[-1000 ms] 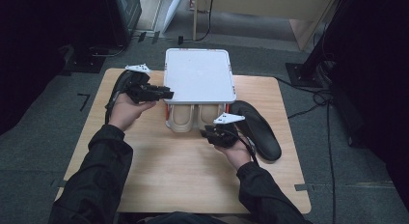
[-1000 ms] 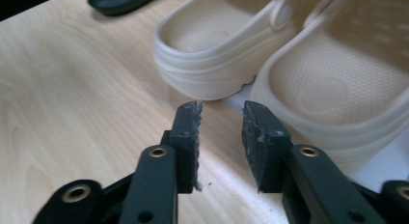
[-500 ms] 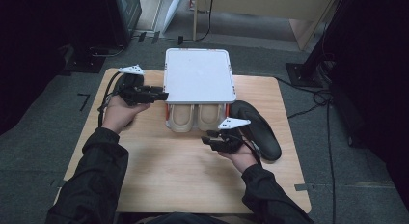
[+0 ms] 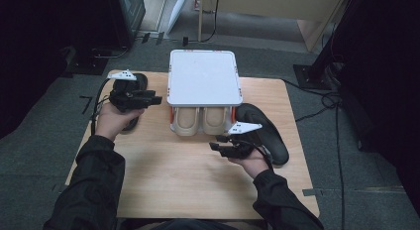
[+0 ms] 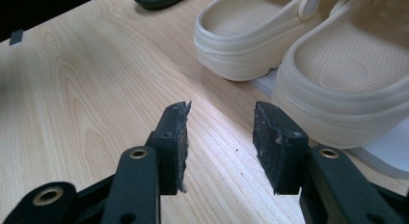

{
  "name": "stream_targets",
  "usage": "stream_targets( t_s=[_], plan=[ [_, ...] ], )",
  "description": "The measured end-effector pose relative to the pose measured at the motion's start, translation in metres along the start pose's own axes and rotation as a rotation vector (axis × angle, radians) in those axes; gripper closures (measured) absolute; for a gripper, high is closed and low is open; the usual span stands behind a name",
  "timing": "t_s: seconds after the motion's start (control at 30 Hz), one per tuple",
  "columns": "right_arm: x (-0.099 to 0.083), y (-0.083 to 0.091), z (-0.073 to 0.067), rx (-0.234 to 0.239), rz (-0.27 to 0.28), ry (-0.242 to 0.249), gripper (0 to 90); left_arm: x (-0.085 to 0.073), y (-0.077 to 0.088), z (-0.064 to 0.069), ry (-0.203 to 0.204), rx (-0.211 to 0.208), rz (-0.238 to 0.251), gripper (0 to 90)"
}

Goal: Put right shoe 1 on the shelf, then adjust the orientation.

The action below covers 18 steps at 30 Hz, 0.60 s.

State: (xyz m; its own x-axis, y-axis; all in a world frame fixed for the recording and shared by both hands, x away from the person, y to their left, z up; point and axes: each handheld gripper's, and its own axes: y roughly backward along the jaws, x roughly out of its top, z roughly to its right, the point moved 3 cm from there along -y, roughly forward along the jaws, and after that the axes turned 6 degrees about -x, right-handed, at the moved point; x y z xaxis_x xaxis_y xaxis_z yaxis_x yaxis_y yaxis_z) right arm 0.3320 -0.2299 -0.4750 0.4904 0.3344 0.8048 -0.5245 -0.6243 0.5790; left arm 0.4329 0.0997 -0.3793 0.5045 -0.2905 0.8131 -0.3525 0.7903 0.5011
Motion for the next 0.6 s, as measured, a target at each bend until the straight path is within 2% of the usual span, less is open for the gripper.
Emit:
stream_targets(
  t_s=[0.27,0.47,0.6],
  plan=[
    [0.001,-0.004,0.005,-0.003,0.002,-0.002,56.8,-0.012,0.002,-0.008,-0.002,0.026,-0.005,51.0],
    [0.001,-0.008,0.007,0.001,-0.001,-0.010,57.0,-0.028,0.006,-0.027,0.040,0.061,-0.001,51.1],
    [0.001,-0.010,0.005,0.005,-0.011,0.002,57.0,-0.039,0.010,-0.044,0.085,0.100,0.000,51.5]
  ],
)
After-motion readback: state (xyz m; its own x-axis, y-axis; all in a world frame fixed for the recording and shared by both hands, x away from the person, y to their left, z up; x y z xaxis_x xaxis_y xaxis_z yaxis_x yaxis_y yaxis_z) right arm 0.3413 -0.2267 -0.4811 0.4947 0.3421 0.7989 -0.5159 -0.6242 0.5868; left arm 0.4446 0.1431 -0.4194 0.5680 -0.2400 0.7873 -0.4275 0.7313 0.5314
